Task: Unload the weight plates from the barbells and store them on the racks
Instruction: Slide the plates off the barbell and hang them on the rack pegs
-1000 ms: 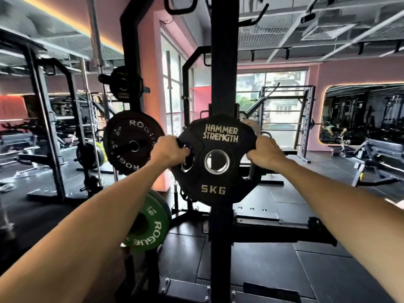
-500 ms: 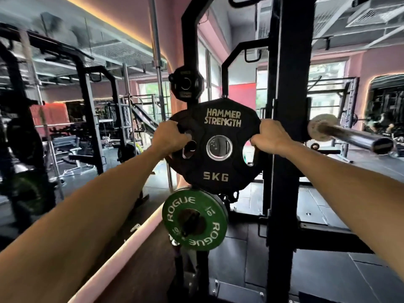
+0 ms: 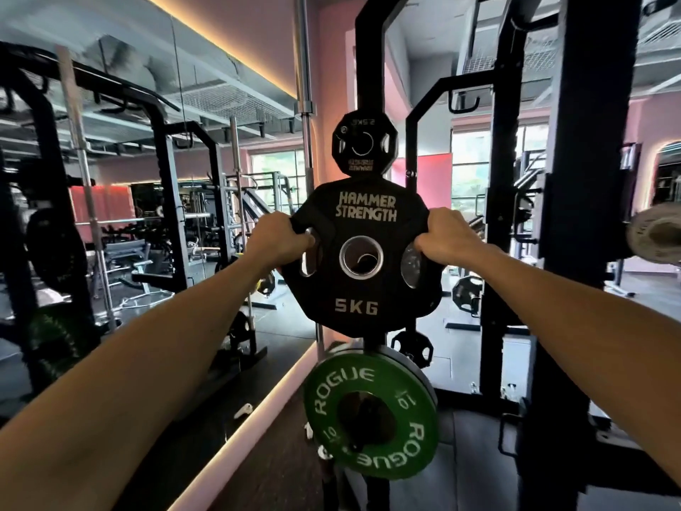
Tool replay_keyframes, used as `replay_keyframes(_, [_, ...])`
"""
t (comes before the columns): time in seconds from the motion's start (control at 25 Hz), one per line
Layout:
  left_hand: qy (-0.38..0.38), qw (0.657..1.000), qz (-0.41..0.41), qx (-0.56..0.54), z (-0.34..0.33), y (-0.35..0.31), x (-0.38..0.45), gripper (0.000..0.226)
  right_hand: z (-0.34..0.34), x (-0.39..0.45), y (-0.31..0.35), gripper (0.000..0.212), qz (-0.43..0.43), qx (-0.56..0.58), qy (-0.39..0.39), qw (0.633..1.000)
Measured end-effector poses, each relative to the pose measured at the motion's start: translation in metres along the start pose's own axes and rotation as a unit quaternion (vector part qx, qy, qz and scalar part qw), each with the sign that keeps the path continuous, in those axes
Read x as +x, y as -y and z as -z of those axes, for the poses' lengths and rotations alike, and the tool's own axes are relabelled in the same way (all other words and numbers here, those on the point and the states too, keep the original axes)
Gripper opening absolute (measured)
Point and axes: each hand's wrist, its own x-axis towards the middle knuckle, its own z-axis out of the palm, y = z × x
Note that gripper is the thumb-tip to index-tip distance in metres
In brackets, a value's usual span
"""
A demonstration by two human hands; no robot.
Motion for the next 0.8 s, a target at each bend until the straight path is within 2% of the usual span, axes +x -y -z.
replay_keyframes(0.16, [-0.002,1.0,0.0,0.012,-0.022,0.033,0.051,0.037,-0.039,0.051,0.001,0.027,-0.001,-0.009,-0.006,1.0])
replay_keyframes(0.4, [0.037,0.999,-0.016,0.003,-0.053,0.075,0.101,0.033,-0.086,0.092,0.003,0.025,-0.027,-0.058,0.002,0.998])
replay_keyframes(0.6, [0.089,0.995,-0.036,-0.017,-0.097,0.109,0.135,0.035,-0.131,0.106,-0.007,0.008,-0.078,-0.074,0.0,0.994])
replay_keyframes(0.8, [0.128,0.989,-0.053,-0.042,-0.138,0.135,0.156,0.026,-0.161,0.107,-0.012,0.011,-0.117,-0.102,-0.001,0.988])
